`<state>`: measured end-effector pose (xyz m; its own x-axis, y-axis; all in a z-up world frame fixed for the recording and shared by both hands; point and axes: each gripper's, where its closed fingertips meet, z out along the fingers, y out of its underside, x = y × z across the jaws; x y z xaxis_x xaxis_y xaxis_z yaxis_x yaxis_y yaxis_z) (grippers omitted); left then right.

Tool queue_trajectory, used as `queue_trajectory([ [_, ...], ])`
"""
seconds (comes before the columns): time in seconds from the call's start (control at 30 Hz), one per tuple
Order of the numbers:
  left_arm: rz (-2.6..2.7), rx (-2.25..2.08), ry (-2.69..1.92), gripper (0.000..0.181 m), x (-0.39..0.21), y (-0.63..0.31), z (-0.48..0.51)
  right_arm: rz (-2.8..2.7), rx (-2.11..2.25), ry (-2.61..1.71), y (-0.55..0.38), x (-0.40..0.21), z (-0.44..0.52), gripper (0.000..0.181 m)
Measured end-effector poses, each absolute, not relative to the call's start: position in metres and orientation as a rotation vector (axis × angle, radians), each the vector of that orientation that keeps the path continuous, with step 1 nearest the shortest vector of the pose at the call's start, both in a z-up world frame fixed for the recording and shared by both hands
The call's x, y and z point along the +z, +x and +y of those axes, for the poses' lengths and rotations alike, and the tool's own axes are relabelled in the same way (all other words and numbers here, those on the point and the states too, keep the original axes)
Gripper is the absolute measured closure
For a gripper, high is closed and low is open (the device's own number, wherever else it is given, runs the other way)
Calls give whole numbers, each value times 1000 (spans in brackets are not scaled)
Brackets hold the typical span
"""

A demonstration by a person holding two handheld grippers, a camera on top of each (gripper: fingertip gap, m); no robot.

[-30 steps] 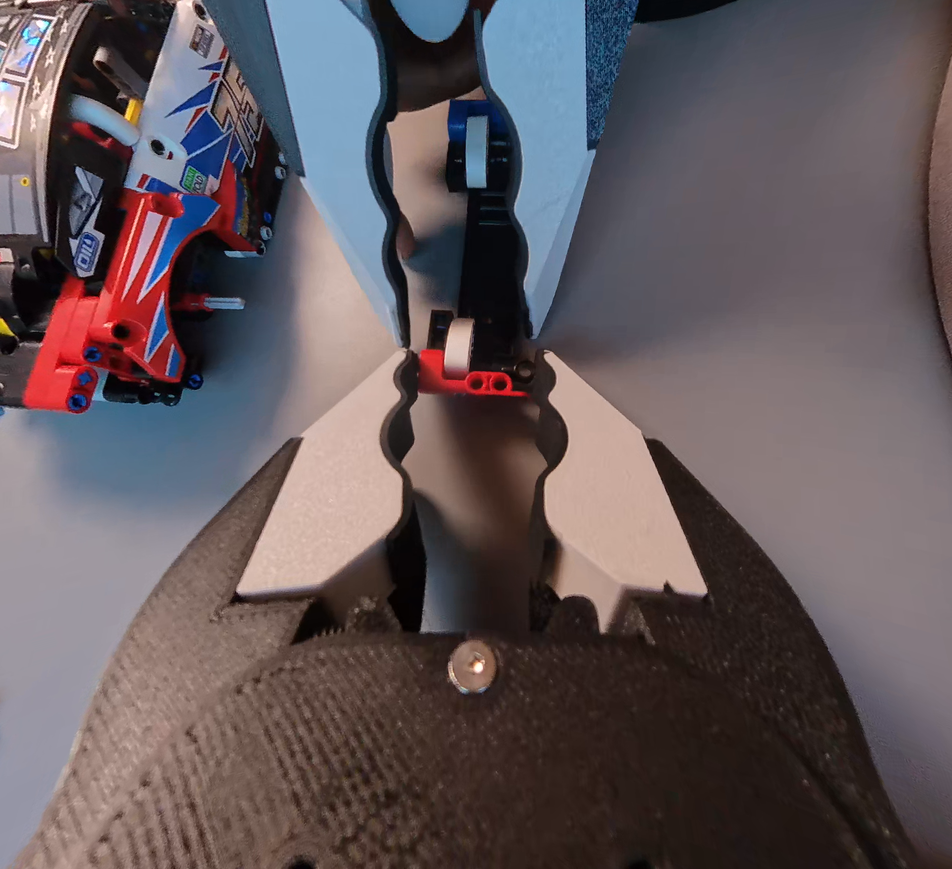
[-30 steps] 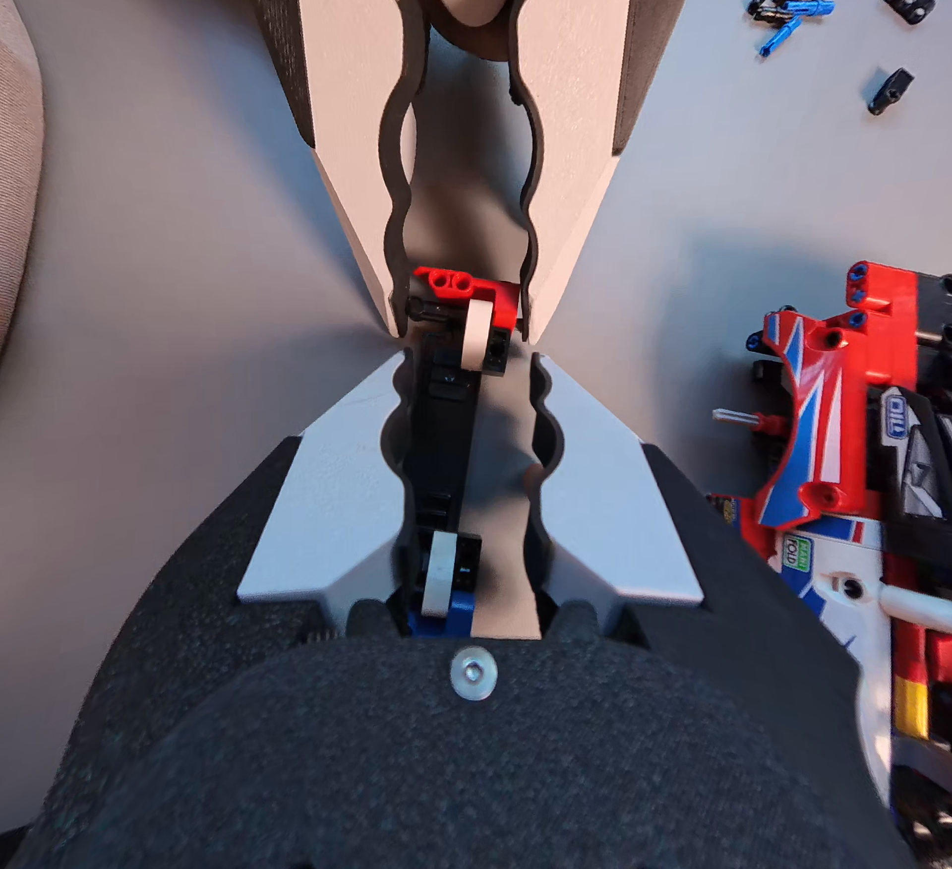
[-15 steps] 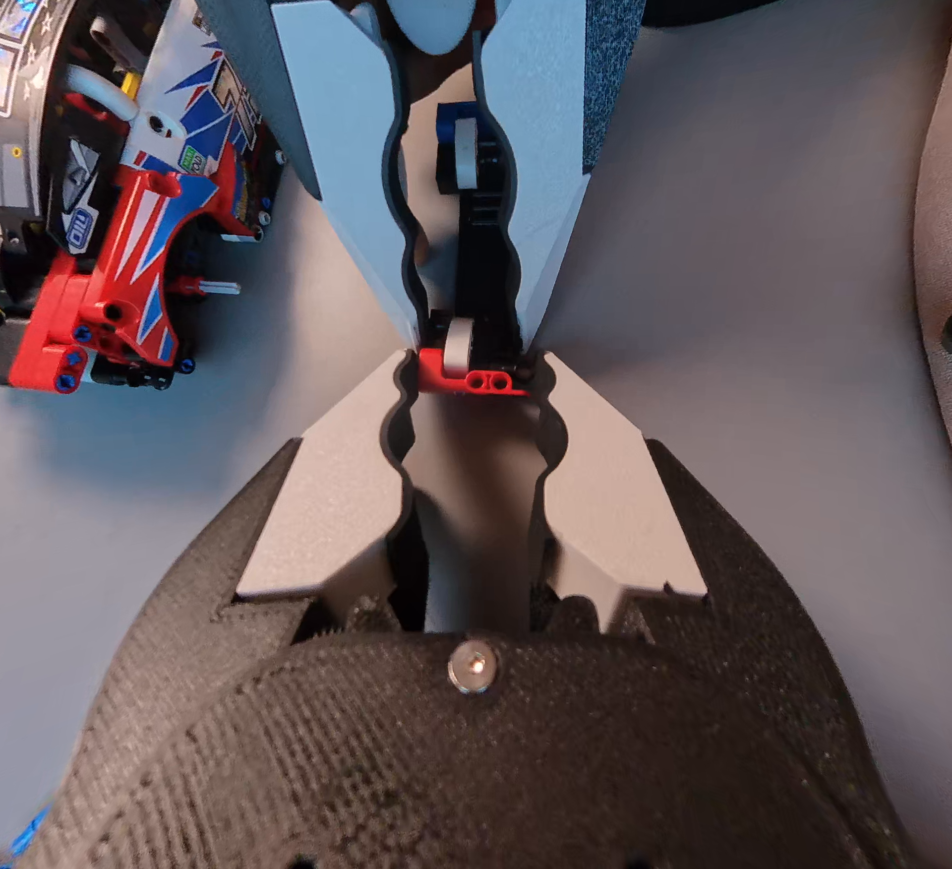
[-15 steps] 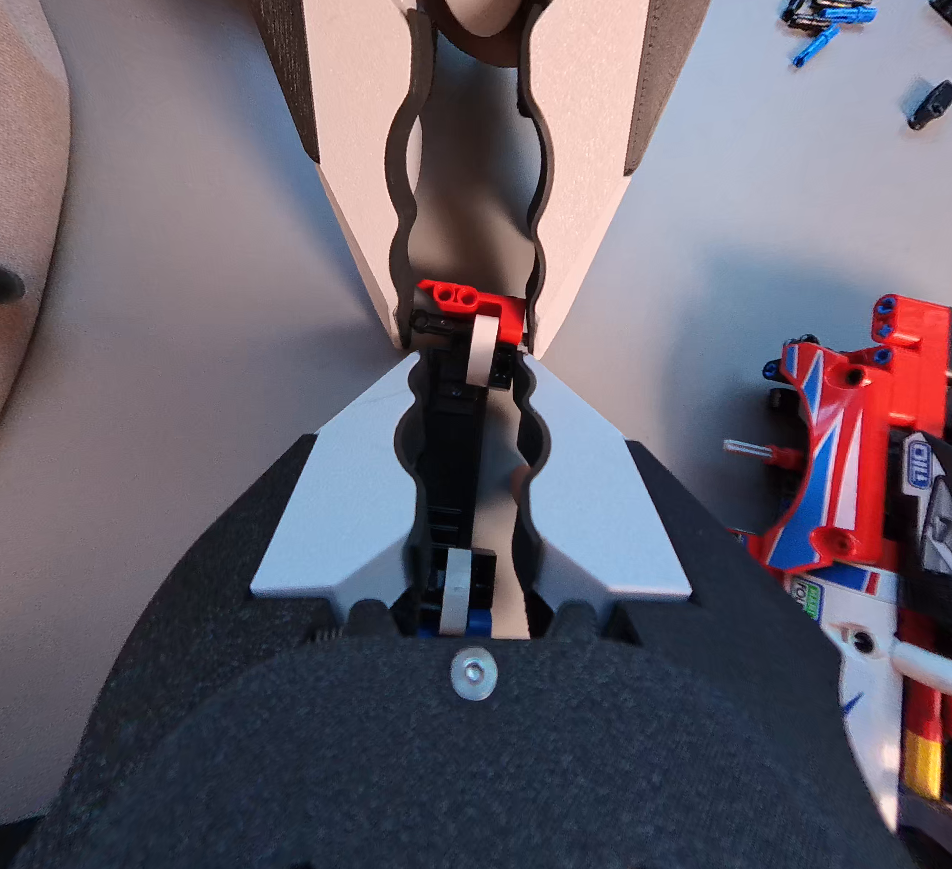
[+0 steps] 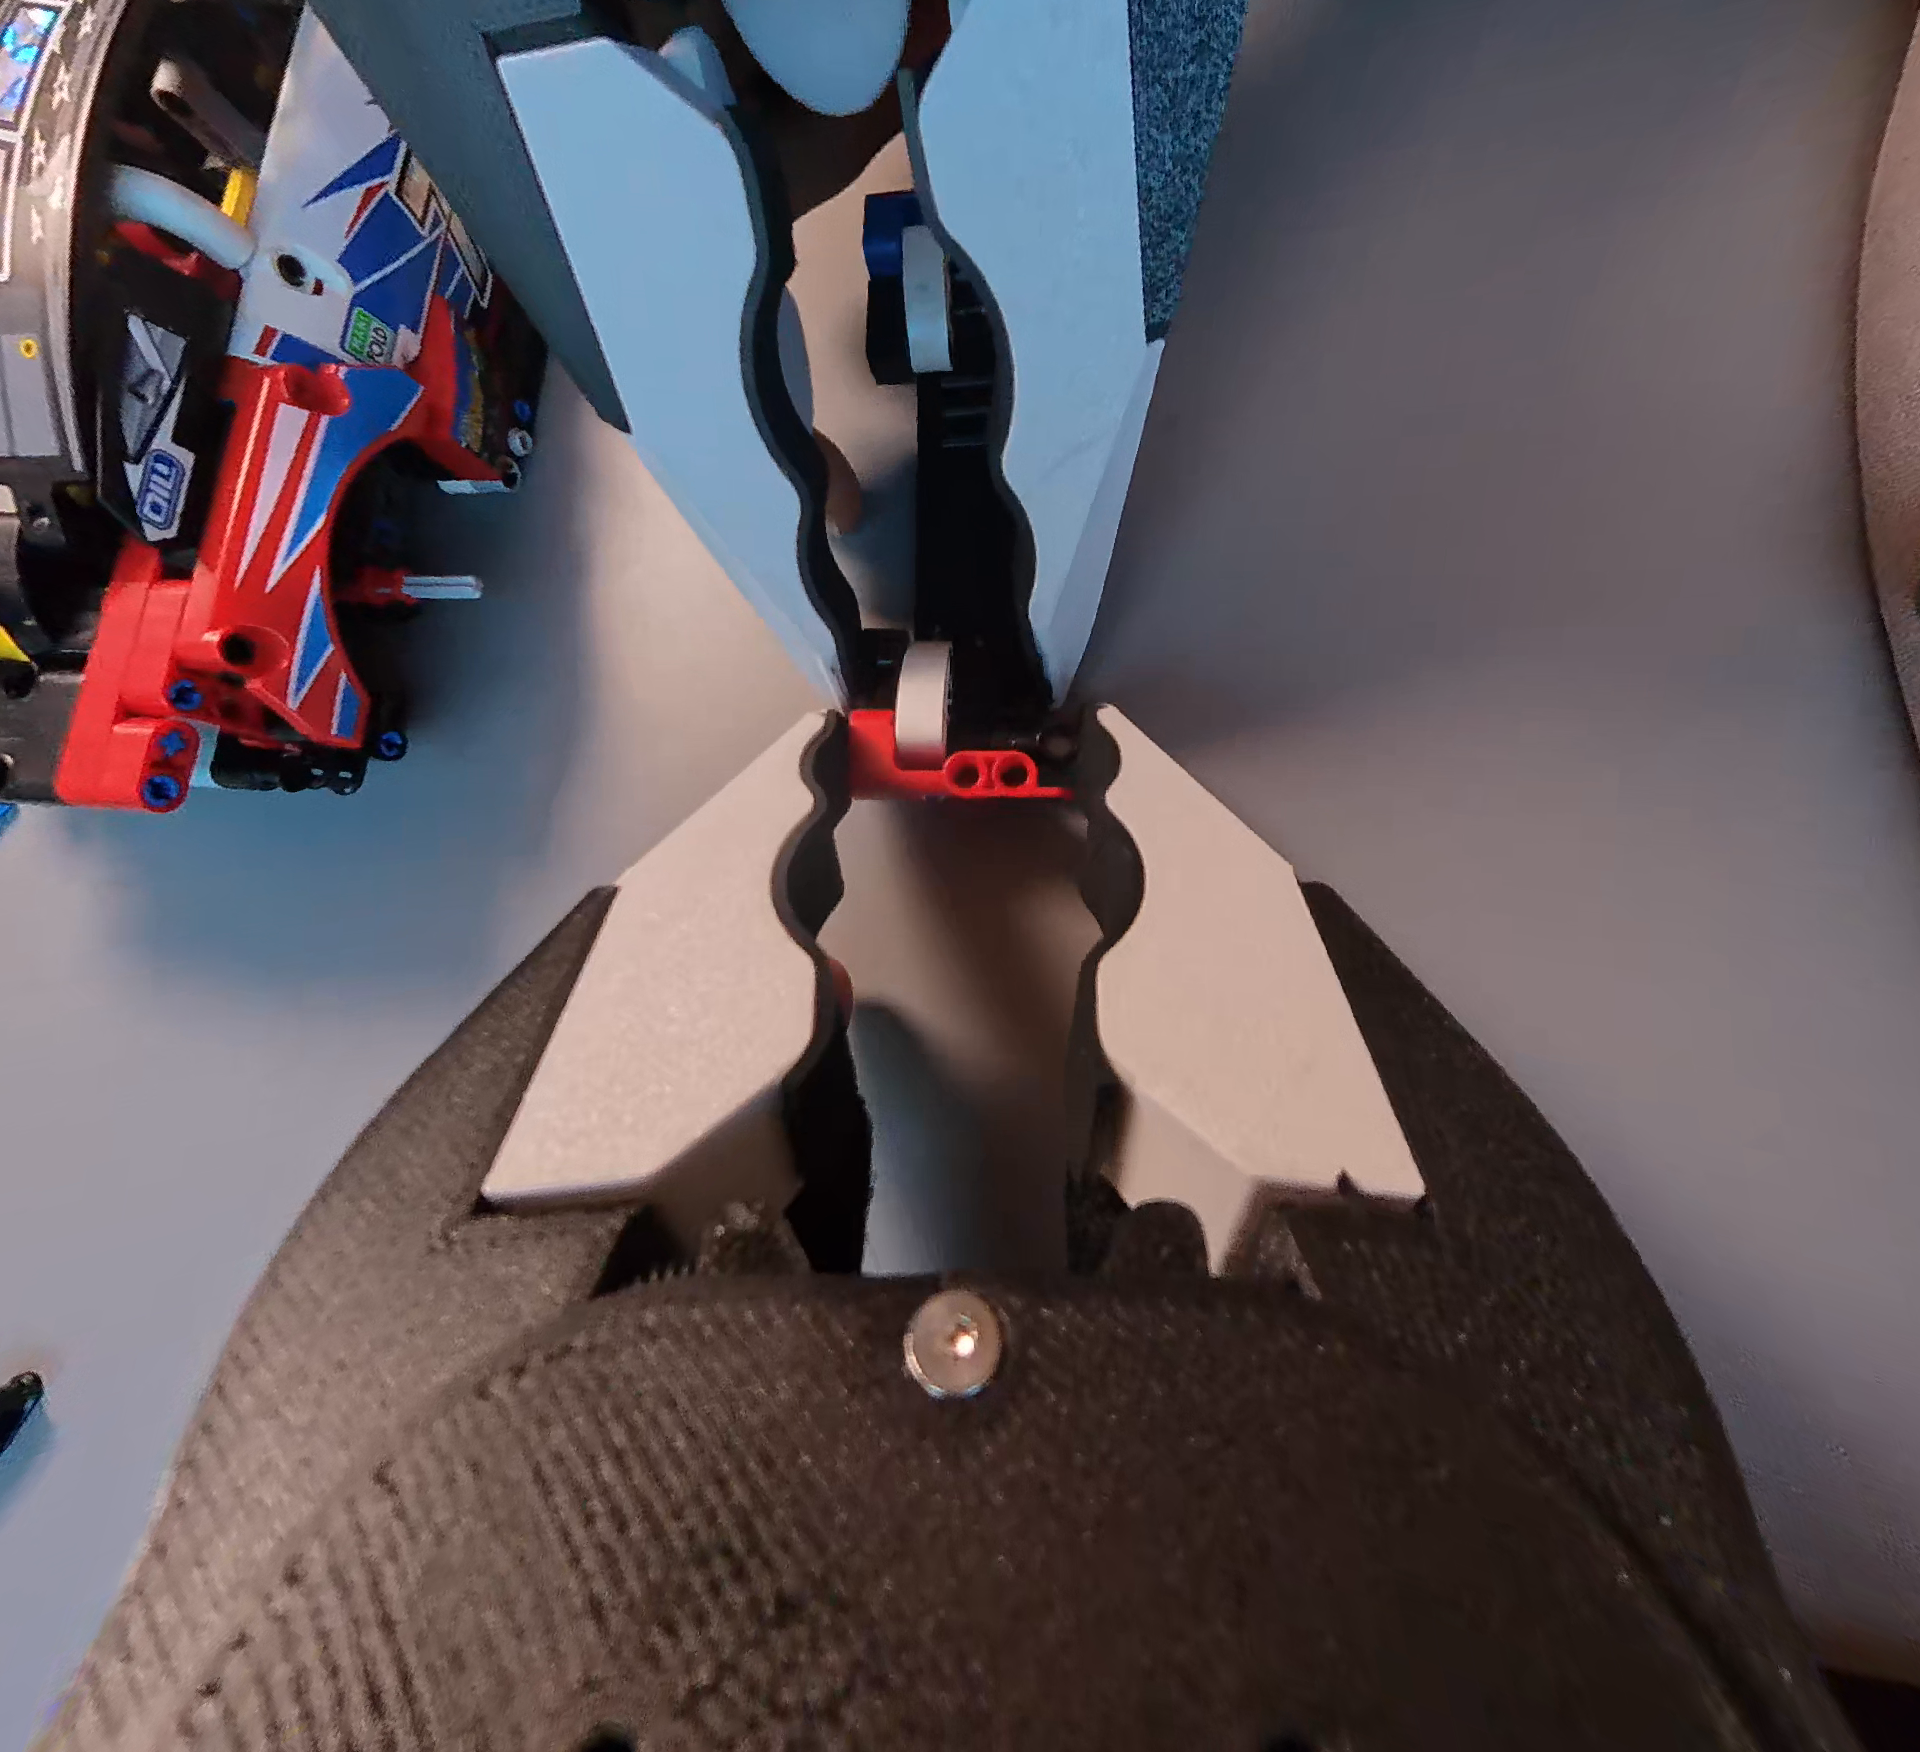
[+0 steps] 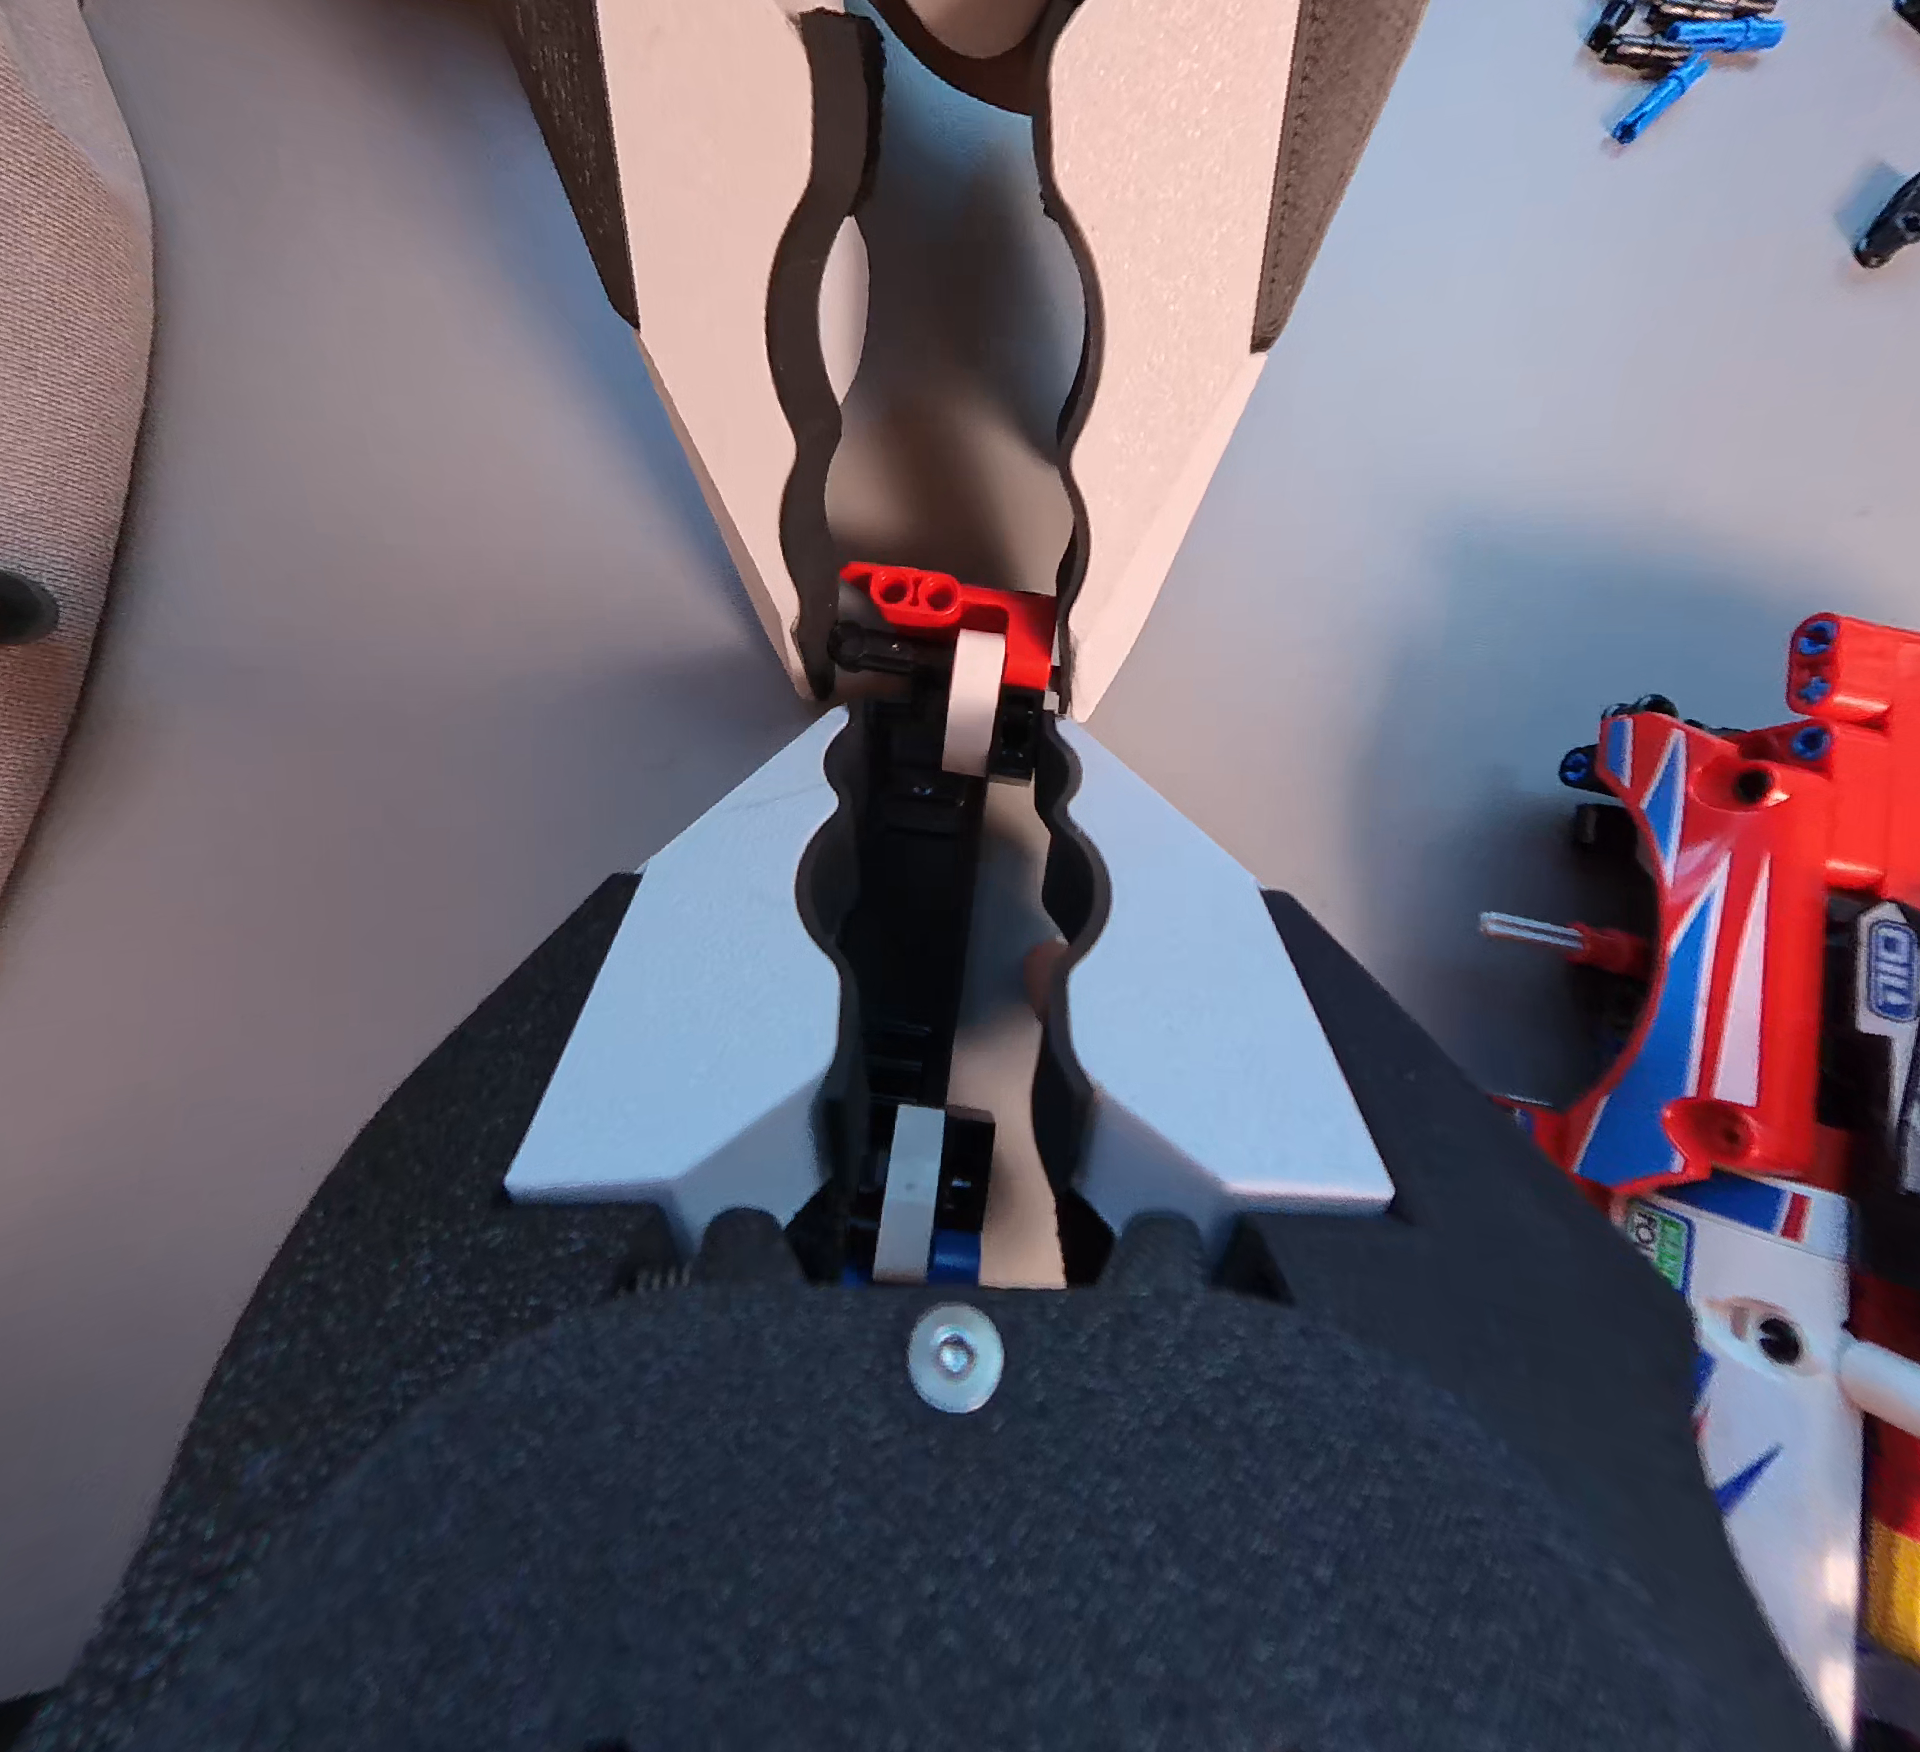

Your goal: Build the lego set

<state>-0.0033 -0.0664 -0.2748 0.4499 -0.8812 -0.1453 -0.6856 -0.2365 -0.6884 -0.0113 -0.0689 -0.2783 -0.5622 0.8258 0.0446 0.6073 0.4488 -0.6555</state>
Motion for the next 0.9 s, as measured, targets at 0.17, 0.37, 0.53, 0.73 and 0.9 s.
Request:
queue_trajectory([
  [0.17,1303,-354,-2004,140,-275,-2,-67,-2350,849,-1185,-11,-278,-70,153],
  [0.37,1293,-397,-2011,140,-274,-1,-69,-2348,847,-1216,-9,-278,-72,152],
  [0.53,1219,-445,-1980,127,-268,-2,-73,-2332,817,-1195,-8,-277,-70,151],
  [0.73,1185,-449,-2003,123,-275,-9,-72,-2312,827,-1186,-7,-276,-68,145],
  [0.9,1172,-451,-2007,130,-276,-9,-69,-2297,849,-1203,-7,-275,-66,127],
])
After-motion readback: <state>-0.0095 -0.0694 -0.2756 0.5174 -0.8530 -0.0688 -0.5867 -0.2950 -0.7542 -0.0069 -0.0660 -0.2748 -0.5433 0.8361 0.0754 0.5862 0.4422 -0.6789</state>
